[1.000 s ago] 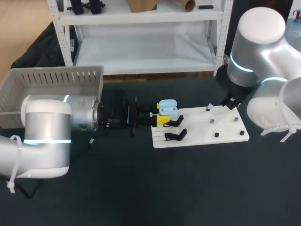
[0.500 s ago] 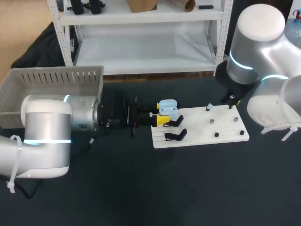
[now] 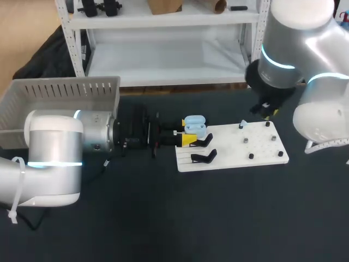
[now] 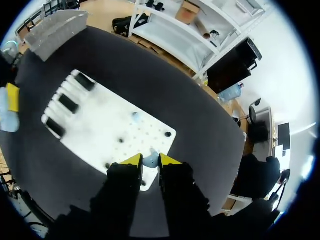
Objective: Pick up each earbud case from the left stands, insert the matching earbuds, close the lid, and place the case in the box.
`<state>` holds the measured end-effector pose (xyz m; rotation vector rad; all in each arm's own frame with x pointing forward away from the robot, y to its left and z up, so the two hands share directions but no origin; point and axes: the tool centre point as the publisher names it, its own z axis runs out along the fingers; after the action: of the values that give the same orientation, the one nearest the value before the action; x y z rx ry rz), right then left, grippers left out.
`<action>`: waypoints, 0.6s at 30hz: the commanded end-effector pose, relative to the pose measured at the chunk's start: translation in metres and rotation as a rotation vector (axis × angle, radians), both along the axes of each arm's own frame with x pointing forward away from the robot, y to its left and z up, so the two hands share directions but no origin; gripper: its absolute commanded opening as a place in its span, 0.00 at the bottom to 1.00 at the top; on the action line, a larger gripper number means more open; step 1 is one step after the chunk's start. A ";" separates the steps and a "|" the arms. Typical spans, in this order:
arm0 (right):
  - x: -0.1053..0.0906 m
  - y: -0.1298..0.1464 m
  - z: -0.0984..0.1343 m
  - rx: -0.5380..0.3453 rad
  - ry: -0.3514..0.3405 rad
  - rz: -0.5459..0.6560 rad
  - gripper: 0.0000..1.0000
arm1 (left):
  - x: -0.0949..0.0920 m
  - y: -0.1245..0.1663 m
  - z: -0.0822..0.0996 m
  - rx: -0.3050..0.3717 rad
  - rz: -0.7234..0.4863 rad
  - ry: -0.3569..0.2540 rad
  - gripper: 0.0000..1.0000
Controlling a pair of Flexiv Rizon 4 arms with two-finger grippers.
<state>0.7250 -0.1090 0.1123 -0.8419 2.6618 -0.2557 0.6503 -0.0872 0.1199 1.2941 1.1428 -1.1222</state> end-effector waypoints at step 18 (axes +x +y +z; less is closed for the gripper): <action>-0.143 0.129 0.100 0.007 0.083 -0.069 0.00 | -0.001 0.000 0.000 0.001 0.005 -0.001 0.00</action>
<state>0.5864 0.0092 0.2145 -0.7858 2.7613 -0.2117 0.6503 -0.0872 0.1199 1.2940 1.1427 -1.1221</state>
